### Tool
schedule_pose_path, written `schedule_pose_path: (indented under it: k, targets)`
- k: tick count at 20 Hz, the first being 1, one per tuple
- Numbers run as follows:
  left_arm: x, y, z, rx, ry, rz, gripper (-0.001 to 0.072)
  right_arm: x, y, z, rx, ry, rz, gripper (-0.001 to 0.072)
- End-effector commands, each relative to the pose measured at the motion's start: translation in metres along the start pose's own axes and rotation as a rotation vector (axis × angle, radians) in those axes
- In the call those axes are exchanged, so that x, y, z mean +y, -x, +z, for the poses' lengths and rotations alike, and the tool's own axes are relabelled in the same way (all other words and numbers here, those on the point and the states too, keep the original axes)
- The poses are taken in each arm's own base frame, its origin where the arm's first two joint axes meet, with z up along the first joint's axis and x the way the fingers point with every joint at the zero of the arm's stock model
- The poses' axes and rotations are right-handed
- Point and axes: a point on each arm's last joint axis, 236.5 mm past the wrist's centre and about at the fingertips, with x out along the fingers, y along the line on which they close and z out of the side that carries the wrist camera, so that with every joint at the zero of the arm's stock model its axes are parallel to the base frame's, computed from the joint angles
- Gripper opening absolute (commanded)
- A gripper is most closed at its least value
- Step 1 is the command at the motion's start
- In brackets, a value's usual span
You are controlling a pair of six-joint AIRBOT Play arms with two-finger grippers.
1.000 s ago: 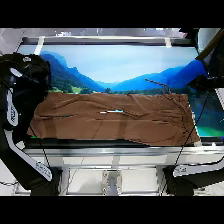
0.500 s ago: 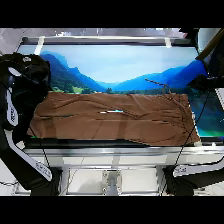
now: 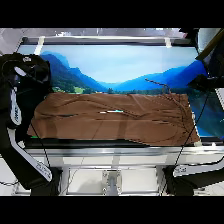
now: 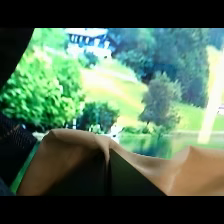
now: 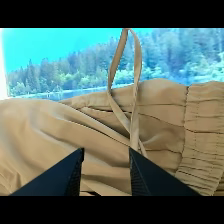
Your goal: Fold the clothes and pants, and hang the long-sleeved shirts on hangers.
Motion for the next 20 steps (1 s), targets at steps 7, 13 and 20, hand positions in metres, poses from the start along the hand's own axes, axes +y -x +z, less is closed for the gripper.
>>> schedule_pose_path:
  k: [7, 13, 20]
  targets:
    - [0.021, 0.107, 0.089, -0.352, 0.095, 0.203, 0.0015, -0.012, 0.000, -0.002, 0.010, 0.012, -0.050, 0.0318]
    - [0.019, 0.104, 0.079, -0.309, 0.097, 0.213, 0.0015, -0.059, -0.007, -0.012, 0.052, -0.019, -0.211, 0.0319]
    - [-0.010, 0.107, 0.095, -0.368, 0.047, 0.198, 0.0015, -0.082, -0.073, -0.033, 0.124, -0.124, -0.129, 0.0413]
